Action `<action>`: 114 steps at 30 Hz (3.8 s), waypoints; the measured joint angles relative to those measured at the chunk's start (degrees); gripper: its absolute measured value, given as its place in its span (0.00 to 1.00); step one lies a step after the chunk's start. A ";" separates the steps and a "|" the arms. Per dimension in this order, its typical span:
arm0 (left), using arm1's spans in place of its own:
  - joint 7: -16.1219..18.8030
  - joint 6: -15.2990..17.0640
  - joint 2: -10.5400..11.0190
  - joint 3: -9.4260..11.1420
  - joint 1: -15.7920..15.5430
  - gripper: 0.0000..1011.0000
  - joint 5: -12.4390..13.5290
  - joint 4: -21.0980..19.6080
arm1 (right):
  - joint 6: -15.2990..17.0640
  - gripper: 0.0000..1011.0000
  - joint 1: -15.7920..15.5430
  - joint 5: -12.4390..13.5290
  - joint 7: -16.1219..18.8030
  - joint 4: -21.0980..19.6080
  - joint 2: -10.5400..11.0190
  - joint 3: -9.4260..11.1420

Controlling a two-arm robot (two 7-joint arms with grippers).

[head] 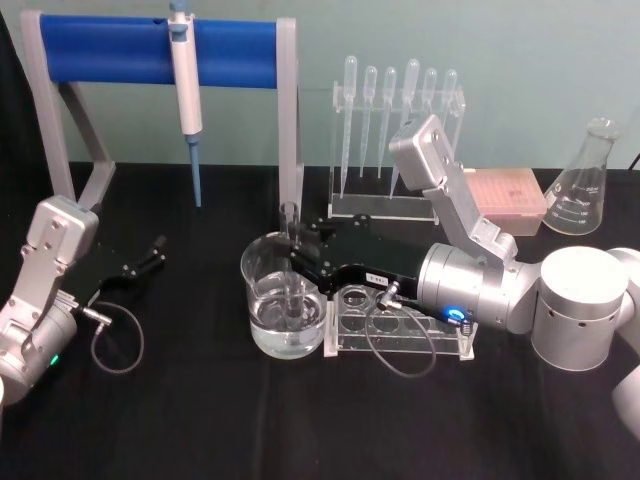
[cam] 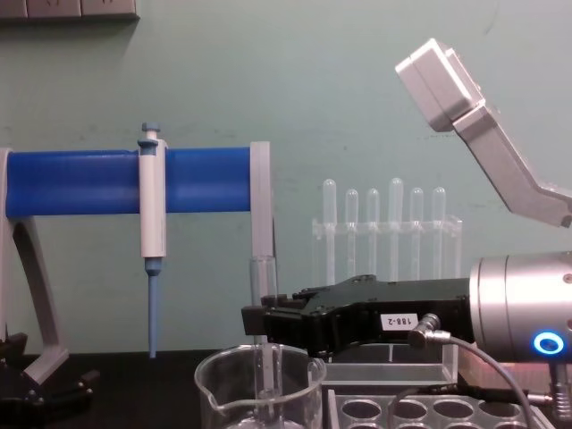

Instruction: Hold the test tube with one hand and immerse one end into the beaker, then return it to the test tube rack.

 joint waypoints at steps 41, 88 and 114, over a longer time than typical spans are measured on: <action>0.00 0.00 0.00 0.00 0.00 0.99 0.00 0.00 | 0.00 0.24 0.00 0.00 0.00 0.00 0.00 0.00; 0.00 0.00 0.00 0.00 0.00 0.99 0.00 0.00 | 0.00 0.24 0.00 0.00 0.00 0.00 0.00 0.00; 0.00 0.00 0.00 0.00 0.00 0.99 0.00 0.00 | 0.00 0.24 0.00 0.00 0.00 0.00 0.00 0.00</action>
